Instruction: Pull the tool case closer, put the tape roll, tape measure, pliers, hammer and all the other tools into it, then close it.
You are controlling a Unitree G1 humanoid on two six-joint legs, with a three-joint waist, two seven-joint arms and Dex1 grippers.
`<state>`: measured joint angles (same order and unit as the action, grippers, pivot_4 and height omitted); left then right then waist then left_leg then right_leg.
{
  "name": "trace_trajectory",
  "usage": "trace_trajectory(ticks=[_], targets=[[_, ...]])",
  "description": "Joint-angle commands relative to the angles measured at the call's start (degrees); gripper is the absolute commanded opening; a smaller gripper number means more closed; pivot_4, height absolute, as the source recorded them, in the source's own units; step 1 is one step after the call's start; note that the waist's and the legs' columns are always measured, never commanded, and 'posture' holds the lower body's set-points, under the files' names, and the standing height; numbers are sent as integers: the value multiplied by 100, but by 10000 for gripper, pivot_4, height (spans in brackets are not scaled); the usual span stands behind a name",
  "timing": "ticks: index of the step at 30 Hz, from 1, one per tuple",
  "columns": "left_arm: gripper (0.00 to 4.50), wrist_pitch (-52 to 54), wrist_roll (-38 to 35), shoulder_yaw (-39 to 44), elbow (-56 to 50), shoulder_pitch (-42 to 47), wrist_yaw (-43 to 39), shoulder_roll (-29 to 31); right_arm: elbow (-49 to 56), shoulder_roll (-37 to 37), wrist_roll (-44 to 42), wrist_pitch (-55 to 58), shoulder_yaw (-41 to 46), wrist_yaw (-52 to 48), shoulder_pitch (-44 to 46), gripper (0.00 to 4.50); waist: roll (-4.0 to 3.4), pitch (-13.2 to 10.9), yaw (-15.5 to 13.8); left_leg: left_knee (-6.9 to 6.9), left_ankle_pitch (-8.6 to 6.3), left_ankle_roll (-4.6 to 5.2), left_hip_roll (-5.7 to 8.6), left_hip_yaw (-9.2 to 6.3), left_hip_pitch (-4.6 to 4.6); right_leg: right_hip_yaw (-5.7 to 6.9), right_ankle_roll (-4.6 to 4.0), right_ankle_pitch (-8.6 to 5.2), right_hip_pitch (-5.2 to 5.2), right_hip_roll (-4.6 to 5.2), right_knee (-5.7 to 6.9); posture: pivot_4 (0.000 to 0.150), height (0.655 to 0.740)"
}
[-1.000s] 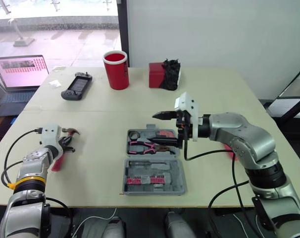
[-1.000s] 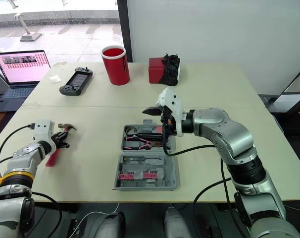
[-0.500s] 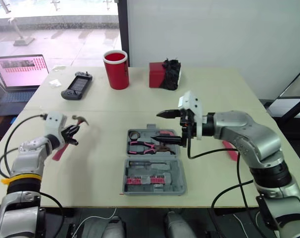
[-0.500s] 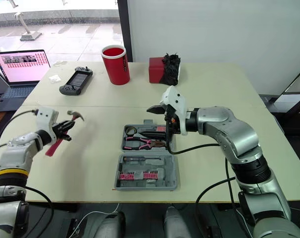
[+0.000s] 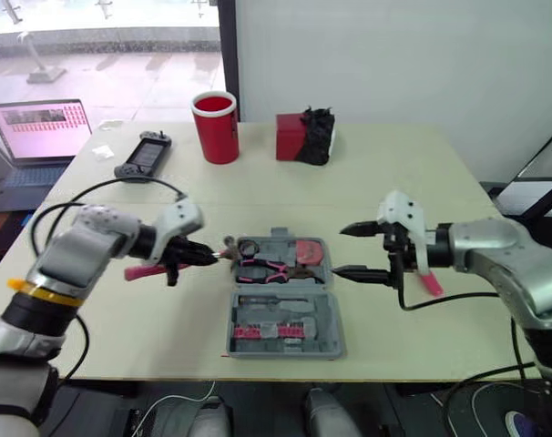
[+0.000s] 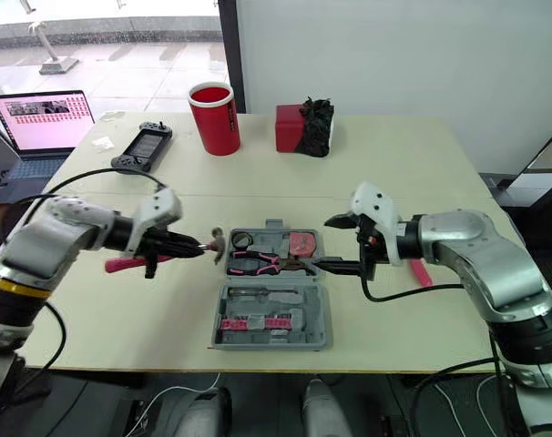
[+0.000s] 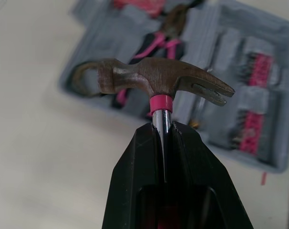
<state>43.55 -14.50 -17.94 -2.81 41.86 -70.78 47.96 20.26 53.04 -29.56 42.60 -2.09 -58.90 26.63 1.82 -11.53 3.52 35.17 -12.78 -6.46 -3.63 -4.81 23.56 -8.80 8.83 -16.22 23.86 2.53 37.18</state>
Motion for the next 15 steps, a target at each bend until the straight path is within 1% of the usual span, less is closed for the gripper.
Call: trace_trajectory(ticks=[1,4,8,11,15], targets=[[347,418,207,-494,-394,426,129,-322,488,165,-96,58,340,63,-228,45000,0,0,41,2,0,0,0,-1,0,0,0,0,-1,-1,1,1500,7272],[347,386,363,-920,-473,751,140,-751,856,269,-251,295,471,109,-574,45000,1,-1,44,4,0,0,0,-2,0,-1,1,0,-2,-2,1,1500,7272],[347,390,552,-1357,-206,1193,198,-1357,1138,397,-305,351,621,142,-836,45000,0,-3,36,8,0,1,0,-2,0,-2,1,1,-3,-2,1,1500,7272],[347,380,607,-1633,-85,1303,199,-1747,1279,494,-374,460,777,207,-1017,45000,-1,-3,32,10,1,1,1,-1,-1,-3,0,0,-7,-2,0,1500,7272],[347,377,714,-1888,103,1337,257,-2104,1440,567,-408,555,877,291,-1254,45000,-2,-4,36,9,0,1,2,-2,-2,-3,1,0,-7,-1,0,1500,7272]])
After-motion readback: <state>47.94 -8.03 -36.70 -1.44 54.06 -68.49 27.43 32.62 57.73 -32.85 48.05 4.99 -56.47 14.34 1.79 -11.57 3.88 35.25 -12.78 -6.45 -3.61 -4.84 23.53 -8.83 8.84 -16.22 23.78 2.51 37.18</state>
